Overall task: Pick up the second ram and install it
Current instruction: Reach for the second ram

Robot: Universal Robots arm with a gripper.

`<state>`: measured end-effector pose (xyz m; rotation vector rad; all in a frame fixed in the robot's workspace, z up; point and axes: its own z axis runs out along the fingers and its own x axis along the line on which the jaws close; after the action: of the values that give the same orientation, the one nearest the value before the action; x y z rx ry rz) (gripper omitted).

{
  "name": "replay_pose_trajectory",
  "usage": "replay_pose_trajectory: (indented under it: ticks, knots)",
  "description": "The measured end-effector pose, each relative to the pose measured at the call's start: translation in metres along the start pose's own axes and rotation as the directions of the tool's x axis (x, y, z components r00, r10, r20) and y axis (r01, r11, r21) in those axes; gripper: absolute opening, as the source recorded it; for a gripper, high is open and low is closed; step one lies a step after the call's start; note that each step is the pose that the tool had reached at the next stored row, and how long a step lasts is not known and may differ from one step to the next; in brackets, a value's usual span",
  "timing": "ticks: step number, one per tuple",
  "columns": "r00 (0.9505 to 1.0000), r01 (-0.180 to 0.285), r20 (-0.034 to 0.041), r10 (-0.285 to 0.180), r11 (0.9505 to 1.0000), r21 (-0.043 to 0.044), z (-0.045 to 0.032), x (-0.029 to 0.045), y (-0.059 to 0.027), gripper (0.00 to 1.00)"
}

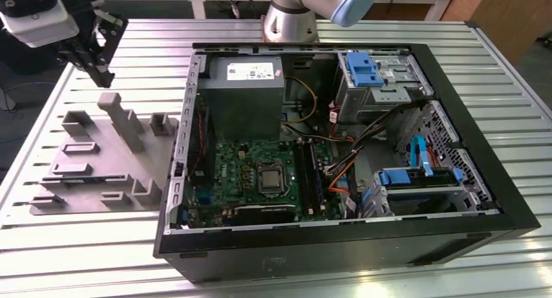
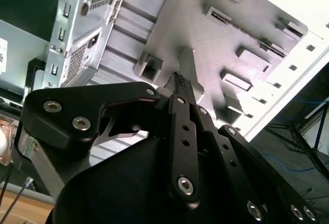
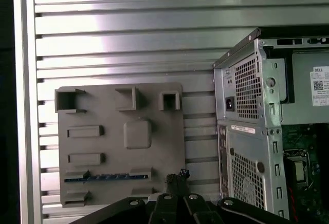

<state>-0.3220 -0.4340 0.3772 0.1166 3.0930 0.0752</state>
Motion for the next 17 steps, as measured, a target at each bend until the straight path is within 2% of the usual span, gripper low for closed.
replay_pose_trajectory:
  ticks: [17]
  knots:
    - [1.0,0.0,0.0,0.0,1.0,0.0,0.0095,0.0317,-0.0142,0.11]
